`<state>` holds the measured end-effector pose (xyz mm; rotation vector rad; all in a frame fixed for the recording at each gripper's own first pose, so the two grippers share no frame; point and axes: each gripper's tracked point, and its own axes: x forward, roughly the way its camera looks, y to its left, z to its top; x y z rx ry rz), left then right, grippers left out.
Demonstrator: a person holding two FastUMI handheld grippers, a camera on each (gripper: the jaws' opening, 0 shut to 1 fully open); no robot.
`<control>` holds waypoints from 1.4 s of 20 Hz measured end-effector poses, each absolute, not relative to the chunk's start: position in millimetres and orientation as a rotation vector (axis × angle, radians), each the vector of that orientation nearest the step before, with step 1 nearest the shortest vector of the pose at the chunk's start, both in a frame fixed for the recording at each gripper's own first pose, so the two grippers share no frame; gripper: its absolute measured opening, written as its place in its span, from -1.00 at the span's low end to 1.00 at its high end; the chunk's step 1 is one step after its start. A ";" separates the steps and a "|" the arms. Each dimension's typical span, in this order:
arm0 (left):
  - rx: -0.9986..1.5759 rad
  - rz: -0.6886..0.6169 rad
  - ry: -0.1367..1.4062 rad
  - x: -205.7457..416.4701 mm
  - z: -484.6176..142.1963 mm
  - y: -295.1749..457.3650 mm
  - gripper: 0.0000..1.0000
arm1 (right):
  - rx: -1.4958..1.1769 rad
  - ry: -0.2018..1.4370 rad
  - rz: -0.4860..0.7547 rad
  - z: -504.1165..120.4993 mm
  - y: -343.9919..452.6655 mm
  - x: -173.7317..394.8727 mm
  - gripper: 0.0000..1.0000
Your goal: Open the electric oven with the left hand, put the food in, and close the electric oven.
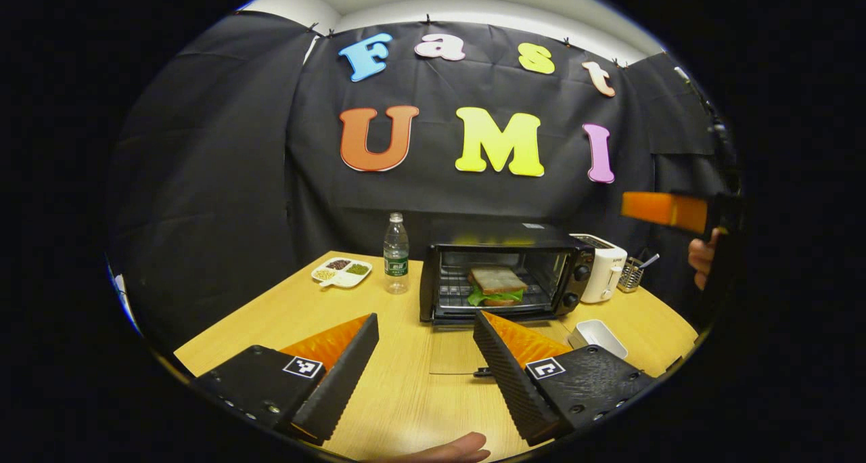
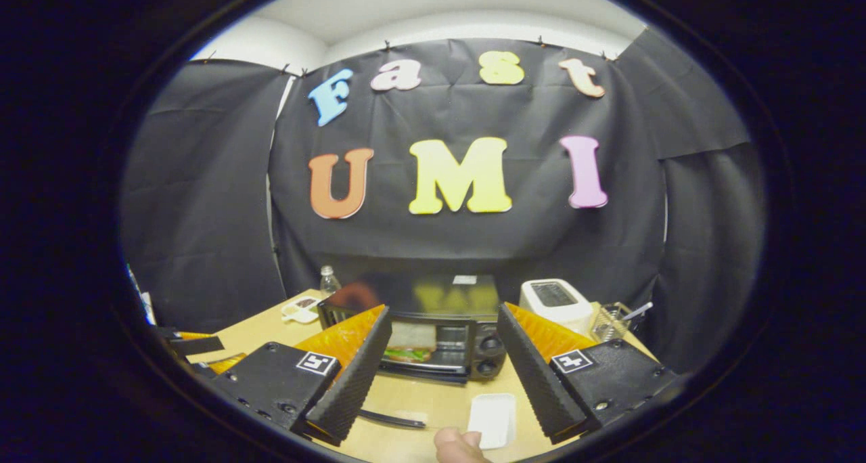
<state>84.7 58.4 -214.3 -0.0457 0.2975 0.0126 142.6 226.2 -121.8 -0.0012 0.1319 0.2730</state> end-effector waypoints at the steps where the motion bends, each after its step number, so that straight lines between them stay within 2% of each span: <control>1: -0.046 -0.003 0.326 87.4 -224.7 47.6 0.87 | -0.008 0.101 0.244 -110.6 210.0 138.5 1.00; 2: -0.053 -0.025 0.357 90.5 -237.0 34.7 0.87 | -0.019 0.074 0.217 -101.4 195.3 133.1 1.00; 3: -0.060 -0.054 0.388 92.3 -246.4 21.5 0.87 | -0.031 0.056 0.199 -90.2 185.7 127.7 0.79; 4: -0.065 -0.074 0.414 93.6 -255.7 10.3 0.87 | -0.035 0.038 0.187 -82.3 176.5 122.3 1.00; 6: -0.059 -0.092 0.451 95.5 -268.5 -3.5 0.88 | -0.036 0.009 0.162 -69.8 157.7 118.1 1.00; 7: -0.055 -0.098 0.466 97.5 -275.8 -11.4 0.88 | -0.032 -0.002 0.149 -66.5 147.3 116.0 0.80; 9: -0.058 -0.116 0.515 96.0 -296.0 -29.7 0.88 | -0.019 -0.011 0.127 -61.2 129.4 110.6 0.80; 10: -0.060 -0.130 0.540 94.5 -304.6 -40.5 0.88 | -0.015 -0.019 0.119 -58.2 120.2 107.3 1.00; 11: -0.062 -0.143 0.562 94.9 -312.8 -49.6 0.88 | -0.014 -0.023 0.111 -56.0 111.1 105.1 0.80; 12: -0.064 -0.157 0.583 92.9 -320.1 -59.9 0.88 | -0.015 -0.028 0.102 -53.4 102.0 101.6 1.00; 15: -0.087 -0.191 0.657 88.9 -343.1 -82.5 0.88 | 0.006 -0.041 0.068 -44.5 76.8 85.3 1.00; 16: -0.085 -0.188 0.682 88.8 -349.8 -85.0 0.89 | 0.027 -0.052 0.064 -41.0 73.9 80.8 1.00; 17: -0.079 -0.181 0.698 88.9 -354.4 -85.5 0.89 | 0.044 -0.061 0.066 -40.1 71.8 76.9 0.80; 21: -0.057 -0.167 0.747 93.0 -368.0 -91.8 0.89 | 0.061 -0.075 0.069 -46.5 49.2 81.0 0.79; 22: -0.048 -0.158 0.761 93.7 -372.2 -93.7 0.88 | 0.069 -0.076 0.055 -47.1 41.0 82.5 1.00; 25: 0.010 -0.127 0.768 97.1 -374.2 -93.1 0.88 | 0.096 -0.071 0.035 -51.5 26.1 85.7 1.00; 26: 0.021 -0.123 0.766 98.9 -374.6 -93.4 0.87 | 0.100 -0.066 0.038 -54.1 24.6 87.2 0.79; 28: 0.019 -0.113 0.777 98.3 -373.9 -92.5 0.87 | 0.108 -0.059 0.043 -58.0 21.7 90.0 0.80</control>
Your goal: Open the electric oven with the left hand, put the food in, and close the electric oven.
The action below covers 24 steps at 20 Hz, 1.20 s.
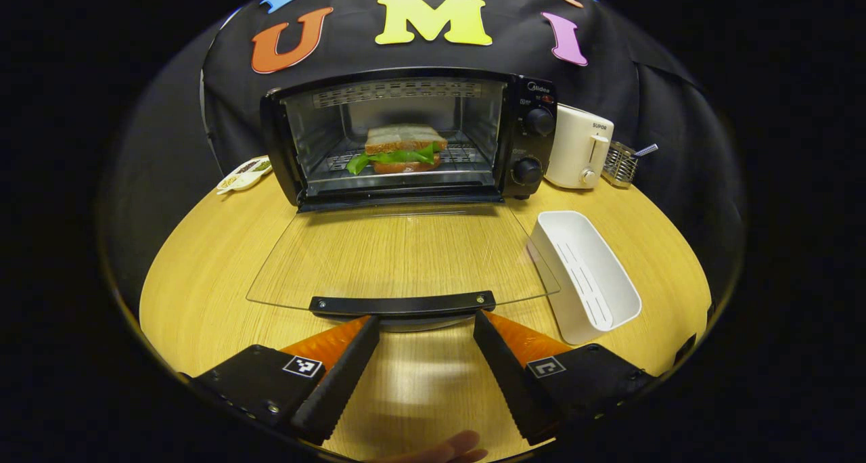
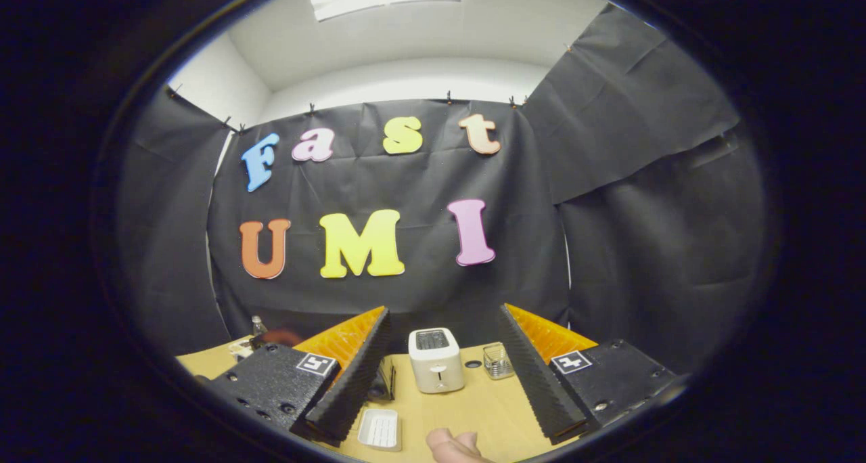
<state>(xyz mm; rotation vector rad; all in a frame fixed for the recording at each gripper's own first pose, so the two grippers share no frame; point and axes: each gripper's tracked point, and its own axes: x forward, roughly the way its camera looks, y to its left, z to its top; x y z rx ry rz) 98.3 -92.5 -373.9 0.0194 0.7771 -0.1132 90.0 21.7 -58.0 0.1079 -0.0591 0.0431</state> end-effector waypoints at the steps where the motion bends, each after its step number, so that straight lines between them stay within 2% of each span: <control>1: 0.020 -0.112 0.781 98.8 -373.4 -92.8 0.87 | 0.110 -0.055 0.046 -60.9 22.4 91.8 0.80; 11: 0.005 -0.128 0.765 101.5 -355.6 -93.6 0.87 | 0.105 0.005 0.032 -79.9 15.3 102.9 0.80; 17: 0.019 -0.119 0.679 112.9 -319.7 -92.2 0.87 | 0.067 0.023 0.051 -83.7 26.1 104.9 0.80; 18: 0.026 -0.119 0.661 115.9 -313.8 -92.2 0.87 | 0.059 0.022 0.048 -81.9 25.3 104.9 1.00; 19: 0.034 -0.121 0.646 118.5 -308.7 -91.8 0.87 | 0.052 0.019 0.044 -81.9 24.2 104.2 0.79; 21: 0.030 -0.120 0.623 122.5 -299.8 -91.9 0.88 | 0.047 0.015 0.043 -80.4 23.6 102.1 0.79; 22: 0.018 -0.116 0.619 125.0 -295.7 -91.6 0.88 | 0.046 0.016 0.045 -80.2 23.6 101.6 1.00; 23: 0.005 -0.112 0.610 128.1 -290.9 -91.2 0.88 | 0.042 0.018 0.044 -81.7 22.8 102.0 1.00; 24: 0.001 -0.110 0.592 133.0 -284.7 -91.0 0.88 | 0.037 0.021 0.040 -82.1 21.1 101.8 0.79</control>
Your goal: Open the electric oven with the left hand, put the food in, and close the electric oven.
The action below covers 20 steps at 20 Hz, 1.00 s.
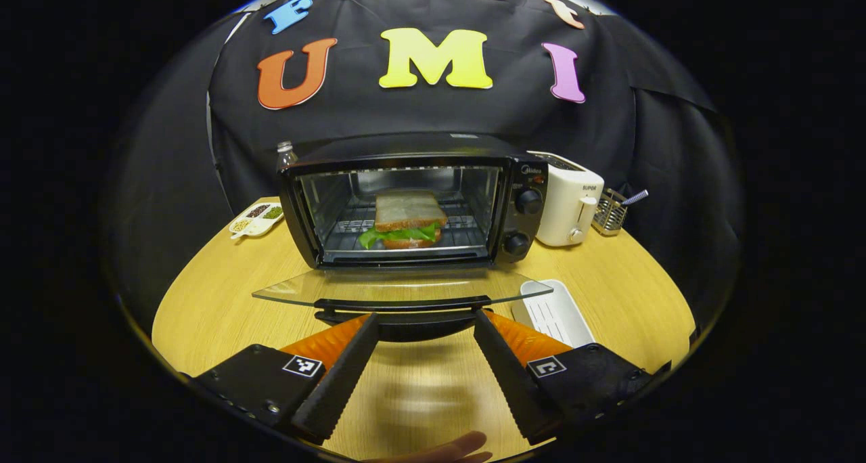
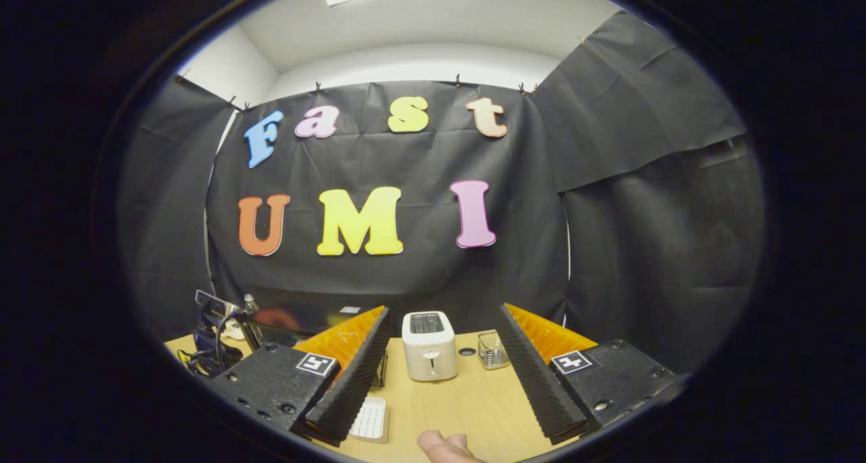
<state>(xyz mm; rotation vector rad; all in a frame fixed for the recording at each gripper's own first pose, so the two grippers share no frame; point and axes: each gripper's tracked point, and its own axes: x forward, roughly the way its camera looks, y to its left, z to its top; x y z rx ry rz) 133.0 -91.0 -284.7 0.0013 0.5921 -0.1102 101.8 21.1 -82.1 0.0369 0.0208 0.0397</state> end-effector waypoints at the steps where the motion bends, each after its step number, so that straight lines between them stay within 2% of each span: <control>1: 0.003 -0.109 0.574 137.9 -278.8 -90.6 0.88 | 0.034 0.023 0.033 -82.3 19.0 101.6 1.00; 2: 0.011 -0.108 0.551 142.2 -271.4 -90.7 0.87 | 0.034 0.022 0.032 -81.8 18.3 101.6 0.79; 3: 0.024 -0.104 0.517 148.8 -263.7 -89.4 0.87 | 0.035 0.022 0.034 -82.6 19.2 100.4 0.79; 4: 0.044 -0.093 0.481 157.7 -256.4 -86.2 0.87 | 0.036 0.023 0.035 -82.7 18.9 99.7 1.00; 5: 0.065 -0.079 0.453 164.3 -250.7 -82.6 0.88 | 0.036 0.025 0.035 -84.2 18.0 99.5 1.00; 6: 0.080 -0.072 0.433 171.6 -245.9 -80.5 0.87 | 0.035 0.028 0.034 -84.7 16.9 99.0 0.79; 9: 0.074 -0.071 0.361 194.6 -230.6 -82.5 0.94 | 0.028 0.029 0.024 -84.9 11.8 95.6 0.79; 10: 0.069 -0.069 0.346 203.3 -226.8 -81.9 0.79 | 0.028 0.027 0.018 -84.3 10.0 94.0 1.00; 11: 0.065 -0.069 0.336 210.4 -223.8 -81.7 0.94 | 0.026 0.027 0.015 -84.0 8.6 90.9 1.00; 12: 0.062 -0.063 0.317 220.2 -218.9 -81.3 0.96 | 0.025 0.028 0.013 -84.3 8.3 89.9 1.00; 13: 0.057 -0.058 0.310 228.1 -216.3 -78.8 0.95 | 0.023 0.030 0.012 -84.8 8.5 88.3 1.00; 14: 0.055 -0.055 0.307 233.6 -214.6 -77.3 0.93 | 0.023 0.030 0.011 -83.8 9.1 86.5 0.79; 20: 0.022 -0.077 0.298 226.6 -200.1 -80.3 0.90 | 0.016 0.030 -0.009 -81.9 6.4 72.0 0.80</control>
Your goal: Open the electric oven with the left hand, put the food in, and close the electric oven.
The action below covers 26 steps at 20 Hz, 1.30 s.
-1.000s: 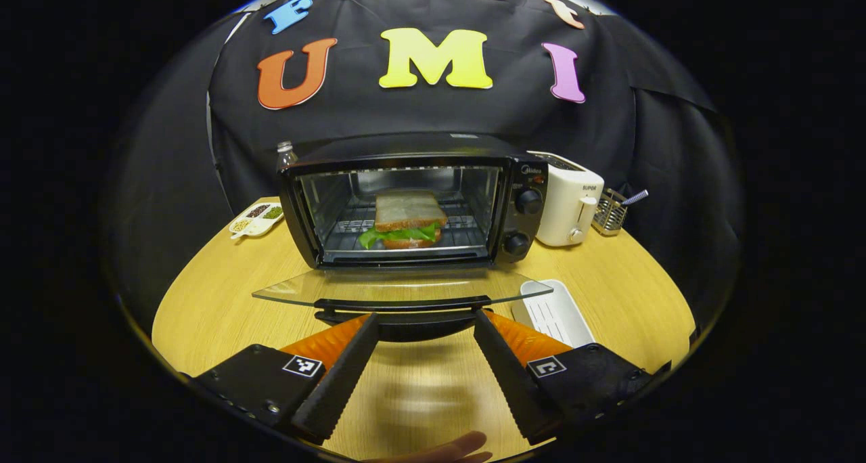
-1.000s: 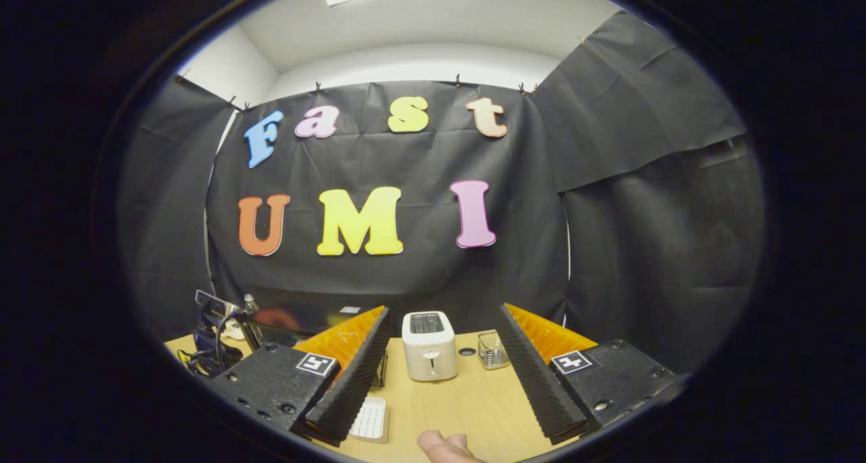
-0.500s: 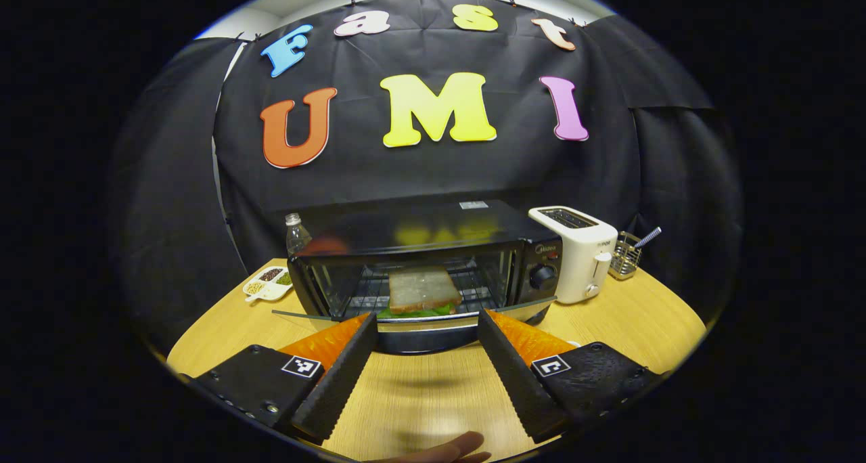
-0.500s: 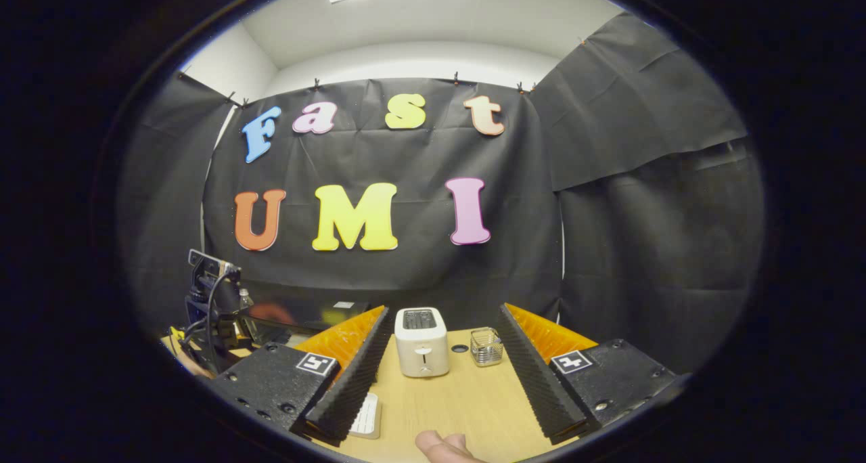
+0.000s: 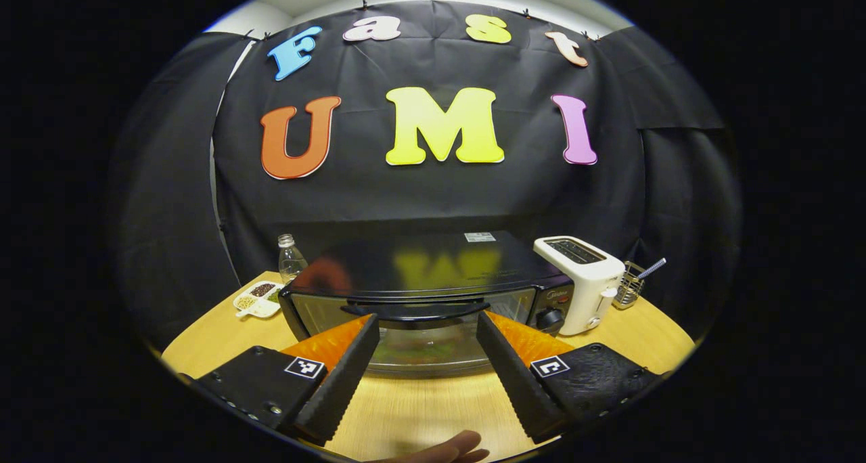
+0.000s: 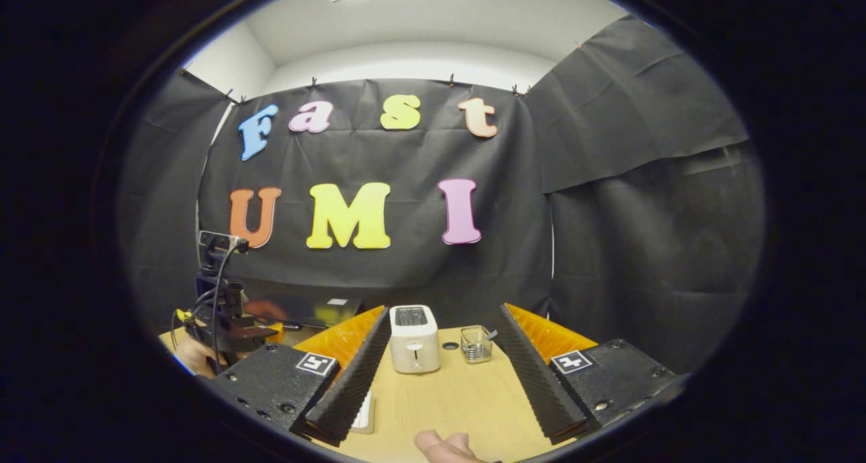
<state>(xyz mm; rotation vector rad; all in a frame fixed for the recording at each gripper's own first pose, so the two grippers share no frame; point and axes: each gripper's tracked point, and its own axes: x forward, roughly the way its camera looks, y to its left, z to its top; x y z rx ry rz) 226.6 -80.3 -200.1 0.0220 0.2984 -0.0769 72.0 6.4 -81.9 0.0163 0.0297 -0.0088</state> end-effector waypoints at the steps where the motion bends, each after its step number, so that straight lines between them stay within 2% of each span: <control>1: 0.024 -0.077 0.290 218.9 -192.8 -79.3 0.90 | 0.014 0.031 -0.008 -82.0 6.5 69.5 0.79; 2: 0.019 -0.080 0.275 211.0 -185.0 -80.5 0.90 | 0.012 0.031 -0.005 -81.3 8.0 66.8 1.00; 3: 0.009 -0.088 0.258 204.0 -177.2 -83.1 0.90 | 0.010 0.030 0.005 -82.1 9.4 62.0 0.80; 4: -0.005 -0.098 0.237 194.7 -167.2 -85.5 0.90 | 0.010 0.029 0.014 -82.1 10.5 57.2 1.00; 6: -0.015 -0.103 0.199 173.6 -147.6 -82.9 0.90 | 0.018 0.023 0.016 -80.7 9.6 49.7 1.00; 7: -0.004 -0.092 0.183 162.3 -139.6 -77.9 0.90 | 0.020 0.024 0.015 -83.3 8.4 46.2 0.79; 14: -0.007 -0.065 0.090 78.3 -97.3 -64.6 0.90 | 0.048 0.019 0.021 -97.1 4.9 24.1 0.80; 15: -0.010 -0.067 0.073 66.9 -90.7 -63.8 0.90 | 0.045 0.013 0.022 -94.9 3.9 19.7 1.00; 16: -0.011 -0.075 0.059 55.2 -85.0 -64.9 0.90 | 0.041 0.007 0.024 -92.9 4.1 14.8 1.00; 17: -0.014 -0.078 0.041 42.0 -77.6 -64.7 0.90 | 0.034 0.004 0.027 -93.1 4.8 9.1 0.80; 19: -0.015 -0.080 -0.014 20.3 -59.2 -64.5 0.90 | 0.020 -0.010 0.032 -89.4 4.6 -1.4 0.80; 20: -0.008 -0.083 -0.035 9.9 -53.1 -64.5 0.90 | 0.016 -0.018 0.033 -86.9 5.1 -5.7 1.00; 21: 0.000 -0.083 -0.053 0.8 -50.7 -64.3 0.89 | 0.008 -0.023 0.036 -86.5 5.7 -9.2 0.79; 26: 0.029 -0.063 -0.060 -24.7 -53.1 -62.7 0.89 | -0.015 -0.047 0.059 -80.2 15.2 -22.9 0.80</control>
